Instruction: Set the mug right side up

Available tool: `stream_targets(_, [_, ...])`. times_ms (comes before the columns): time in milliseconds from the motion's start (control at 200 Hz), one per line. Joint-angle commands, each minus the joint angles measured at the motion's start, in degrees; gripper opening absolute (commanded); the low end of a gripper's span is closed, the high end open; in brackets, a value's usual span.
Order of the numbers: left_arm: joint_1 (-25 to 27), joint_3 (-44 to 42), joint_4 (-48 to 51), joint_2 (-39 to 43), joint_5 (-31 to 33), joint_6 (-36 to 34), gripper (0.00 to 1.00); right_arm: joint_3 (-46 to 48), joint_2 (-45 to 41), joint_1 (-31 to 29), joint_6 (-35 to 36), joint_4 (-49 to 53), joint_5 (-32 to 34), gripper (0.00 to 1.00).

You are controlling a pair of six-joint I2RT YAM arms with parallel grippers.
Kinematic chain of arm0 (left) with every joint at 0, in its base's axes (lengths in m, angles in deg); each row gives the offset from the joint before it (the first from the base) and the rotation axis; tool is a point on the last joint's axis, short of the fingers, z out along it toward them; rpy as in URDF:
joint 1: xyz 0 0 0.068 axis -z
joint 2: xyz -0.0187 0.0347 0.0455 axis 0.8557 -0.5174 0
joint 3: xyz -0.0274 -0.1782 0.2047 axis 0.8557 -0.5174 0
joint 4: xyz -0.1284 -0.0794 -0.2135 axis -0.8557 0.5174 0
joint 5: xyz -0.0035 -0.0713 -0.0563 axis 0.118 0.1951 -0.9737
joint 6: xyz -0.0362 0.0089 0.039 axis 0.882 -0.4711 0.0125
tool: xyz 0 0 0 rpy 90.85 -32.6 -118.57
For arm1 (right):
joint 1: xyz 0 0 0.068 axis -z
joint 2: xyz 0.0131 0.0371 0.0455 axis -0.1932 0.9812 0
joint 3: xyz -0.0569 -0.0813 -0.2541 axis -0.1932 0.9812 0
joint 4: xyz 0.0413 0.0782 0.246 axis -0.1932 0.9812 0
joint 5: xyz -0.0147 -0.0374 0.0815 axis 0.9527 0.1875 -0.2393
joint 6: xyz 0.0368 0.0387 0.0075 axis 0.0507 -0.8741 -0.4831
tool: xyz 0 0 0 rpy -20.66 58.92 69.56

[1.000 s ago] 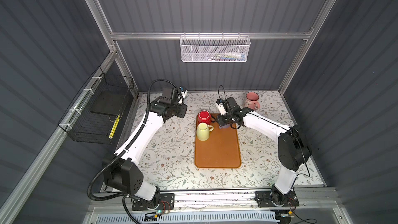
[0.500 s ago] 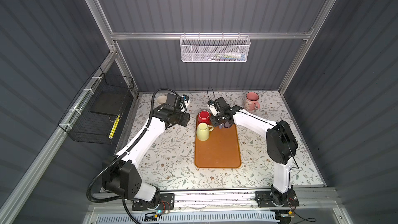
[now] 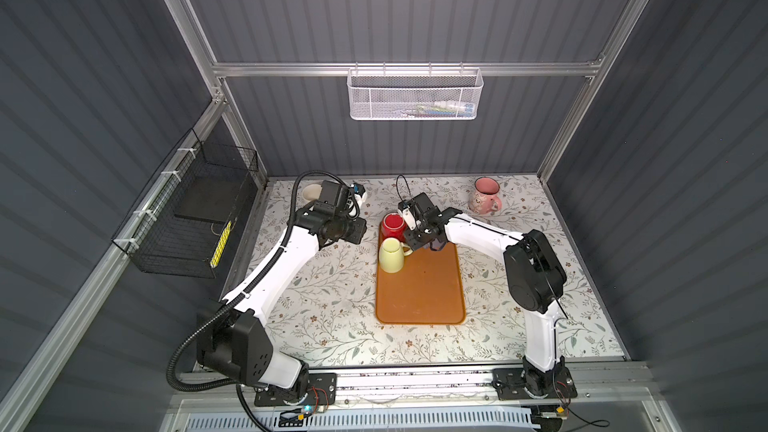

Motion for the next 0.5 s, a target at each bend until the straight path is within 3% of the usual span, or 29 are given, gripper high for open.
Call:
stream_targets(0, [0.0, -0.83, -0.12, 0.27, -1.08, 0.75, 0.37, 2.5, -2.6, -0.91, -0.15, 0.03, -1.83, 0.39])
stream_targets(205, [0.0, -1.66, -0.52, 0.84, -0.74, 1.14, 0.36, 6.13, -5.56, -2.4, -1.79, 1.07, -1.85, 0.39])
stream_targets(495, [-0.01, -2.31, -2.18, 0.35, -0.58, 2.93, 0.37, 14.07, -11.15, -5.57, -11.65, 0.85, -3.02, 0.38])
